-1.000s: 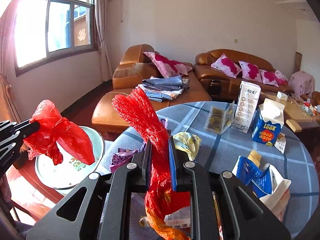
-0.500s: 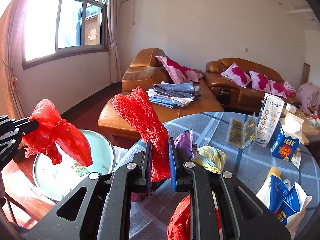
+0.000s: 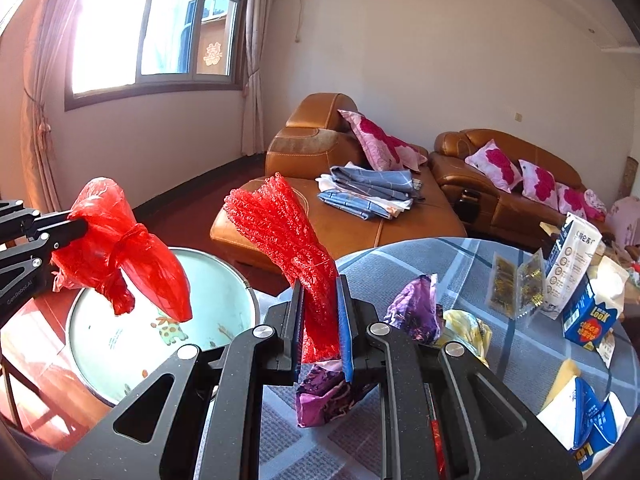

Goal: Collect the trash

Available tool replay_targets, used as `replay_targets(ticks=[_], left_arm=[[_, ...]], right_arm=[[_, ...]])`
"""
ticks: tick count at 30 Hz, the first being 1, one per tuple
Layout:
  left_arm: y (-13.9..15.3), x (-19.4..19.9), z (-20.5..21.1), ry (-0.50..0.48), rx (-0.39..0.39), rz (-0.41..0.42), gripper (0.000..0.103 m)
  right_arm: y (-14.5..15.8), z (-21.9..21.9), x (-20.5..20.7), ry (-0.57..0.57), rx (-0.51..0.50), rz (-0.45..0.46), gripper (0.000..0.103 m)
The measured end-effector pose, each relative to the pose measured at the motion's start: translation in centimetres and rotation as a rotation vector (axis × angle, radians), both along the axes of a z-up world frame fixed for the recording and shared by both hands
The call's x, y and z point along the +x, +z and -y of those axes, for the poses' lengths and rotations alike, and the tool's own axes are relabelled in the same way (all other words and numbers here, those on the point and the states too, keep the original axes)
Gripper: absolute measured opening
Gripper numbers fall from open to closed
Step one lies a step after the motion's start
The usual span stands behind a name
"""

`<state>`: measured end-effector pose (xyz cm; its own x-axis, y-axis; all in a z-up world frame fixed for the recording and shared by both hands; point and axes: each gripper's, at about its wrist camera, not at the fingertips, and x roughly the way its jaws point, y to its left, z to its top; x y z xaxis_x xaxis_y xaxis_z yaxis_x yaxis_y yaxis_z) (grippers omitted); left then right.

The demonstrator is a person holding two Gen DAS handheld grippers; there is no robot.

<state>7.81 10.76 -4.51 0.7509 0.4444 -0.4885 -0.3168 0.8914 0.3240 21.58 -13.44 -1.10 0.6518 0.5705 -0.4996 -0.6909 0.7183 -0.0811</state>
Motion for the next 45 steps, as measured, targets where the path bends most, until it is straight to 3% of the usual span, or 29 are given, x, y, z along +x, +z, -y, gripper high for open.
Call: replay_targets(ticks=[11,14,15,16,19,22,29,45], left_arm=[[-1.0,0.1,-0.4,0.007,0.014,-0.035,0.008],[-1.1,0.1,-0.4,0.003,0.013,-0.039,0.012],[-1.2,0.2,-0.4,0.004,0.014,-0.041,0.014],[-1.2,0.1,-0.4,0.007,0.017,-0.040,0.023],[-1.2,0.0,-0.4,0.004,0.019,-0.042,0.031],[-1.1,-0.2,-0.5,0.020,0.026,-0.027,0.050],[-1.1,-0.3,-0.6,0.022,0.023,-0.025,0.050],[-0.8,-0.3,0.0,0.008,0.022,-0.024,0.051]], right_arm=[[-0.5,-1.9,-1.1,0.099,-0.073,0.018,0.016],[-0.6,-2.5,-1.6,0.145,-0.089,0.026,0.021],[-0.6,-2.6,-1.8,0.155,-0.090,0.036,0.025],[-0.5,-2.8,-2.0,0.161,-0.092,0.045,0.031],[-0.6,-3.2,-2.3,0.179,-0.106,0.060,0.033],[-0.5,-3.0,-2.6,0.177,-0.100,0.067,0.039],[-0.3,-2.4,-2.2,0.159,-0.064,0.058,0.045],[0.3,-1.4,-2.6,0.115,-0.026,0.091,0.049]])
